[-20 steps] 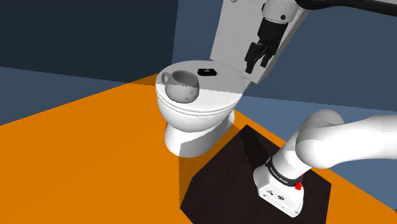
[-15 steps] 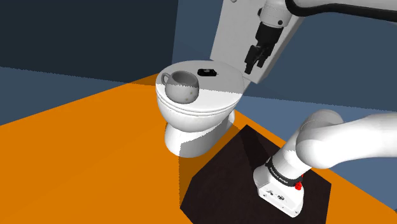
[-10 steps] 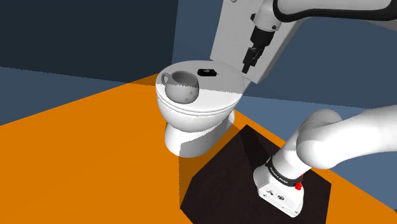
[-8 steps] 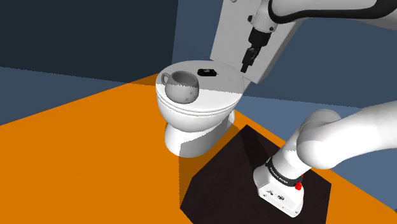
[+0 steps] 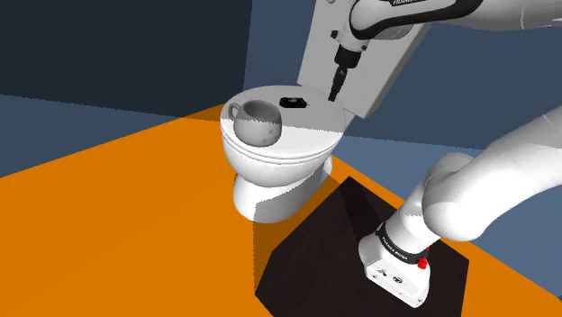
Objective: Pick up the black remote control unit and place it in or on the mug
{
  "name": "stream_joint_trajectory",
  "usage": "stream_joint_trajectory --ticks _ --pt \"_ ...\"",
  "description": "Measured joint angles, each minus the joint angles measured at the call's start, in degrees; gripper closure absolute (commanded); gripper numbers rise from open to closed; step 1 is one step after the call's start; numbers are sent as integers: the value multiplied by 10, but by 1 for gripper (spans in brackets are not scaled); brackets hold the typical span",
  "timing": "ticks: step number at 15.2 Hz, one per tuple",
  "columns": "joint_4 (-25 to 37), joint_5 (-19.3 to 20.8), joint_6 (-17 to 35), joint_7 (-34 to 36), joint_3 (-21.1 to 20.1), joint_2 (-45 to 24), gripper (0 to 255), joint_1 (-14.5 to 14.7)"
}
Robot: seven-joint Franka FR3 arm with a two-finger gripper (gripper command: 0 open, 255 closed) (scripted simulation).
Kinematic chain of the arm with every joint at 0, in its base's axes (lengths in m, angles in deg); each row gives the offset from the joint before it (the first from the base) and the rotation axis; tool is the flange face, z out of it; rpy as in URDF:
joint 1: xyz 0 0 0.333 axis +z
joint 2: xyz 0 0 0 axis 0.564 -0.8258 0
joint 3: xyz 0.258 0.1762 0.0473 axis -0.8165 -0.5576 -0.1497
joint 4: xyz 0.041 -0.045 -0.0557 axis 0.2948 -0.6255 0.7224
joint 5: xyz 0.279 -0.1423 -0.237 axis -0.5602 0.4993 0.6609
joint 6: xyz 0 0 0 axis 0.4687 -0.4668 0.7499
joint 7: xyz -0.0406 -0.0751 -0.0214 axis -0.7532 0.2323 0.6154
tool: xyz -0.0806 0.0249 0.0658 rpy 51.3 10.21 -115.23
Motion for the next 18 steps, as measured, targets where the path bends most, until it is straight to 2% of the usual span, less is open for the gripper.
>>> stream_joint_trajectory --ticks 5,8,11,14,18 --pt "74 -70 41 -154 45 -124 0 20" --pt "132 -126 50 -254 57 -204 0 15" --pt "198 -179 45 -336 49 -281 0 3" --pt "276 -225 31 -413 31 -361 0 -23" --pt "291 -242 41 -439 20 -391 0 -32"
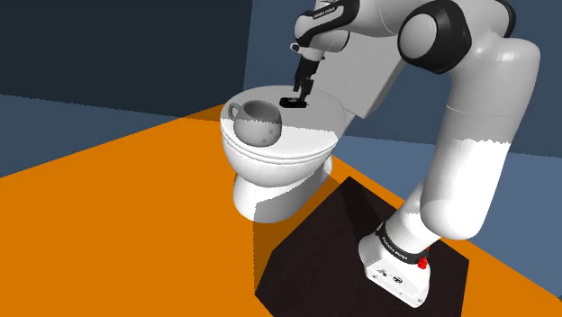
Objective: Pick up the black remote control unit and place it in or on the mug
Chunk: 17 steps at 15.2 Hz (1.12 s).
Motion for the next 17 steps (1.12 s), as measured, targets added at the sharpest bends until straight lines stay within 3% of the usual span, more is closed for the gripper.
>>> stream_joint_trajectory --ticks 11,12,17 --pt "-14 -13 33 -9 -7 -21 0 -3" --pt "-14 -13 33 -9 -7 -21 255 -3" --pt "-14 -13 33 -9 -7 -21 255 -3"
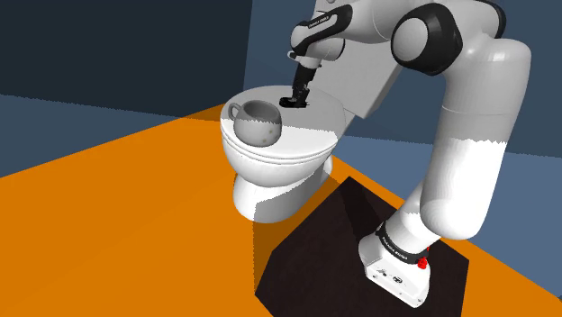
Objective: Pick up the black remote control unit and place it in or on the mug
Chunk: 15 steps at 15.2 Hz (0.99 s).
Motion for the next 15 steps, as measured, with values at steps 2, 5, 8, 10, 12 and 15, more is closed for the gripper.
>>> stream_joint_trajectory --ticks 2,5,8,10,12,15 --pt "0 0 0 0 0 0 255 0" --pt "0 0 0 0 0 0 255 0" --pt "7 4 -13 3 2 6 255 1" --pt "16 9 -26 6 4 12 255 1" --pt "20 14 -37 11 6 20 255 4" --pt "31 20 -56 16 9 29 255 5"
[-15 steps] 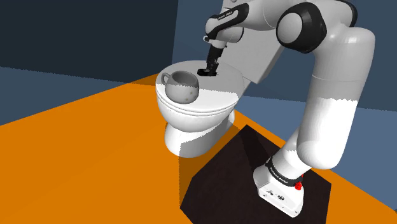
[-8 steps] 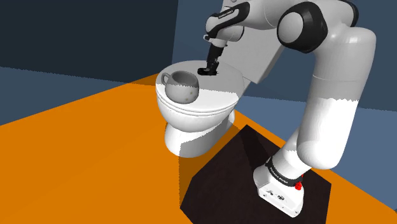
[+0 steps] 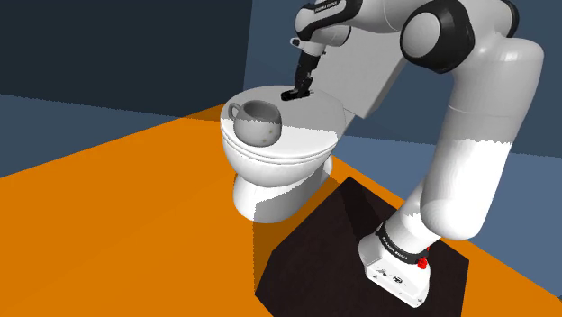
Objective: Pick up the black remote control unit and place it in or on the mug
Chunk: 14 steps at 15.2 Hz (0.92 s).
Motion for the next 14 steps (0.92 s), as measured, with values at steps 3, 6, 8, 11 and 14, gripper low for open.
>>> stream_joint_trajectory --ticks 3,6,8,11,14 --pt "15 5 -21 4 2 7 255 0" --pt "26 11 -40 8 5 16 255 1" --pt "38 13 -54 9 6 19 255 0" --pt "52 17 -73 14 7 24 255 1" --pt "70 21 -95 17 9 29 255 1"
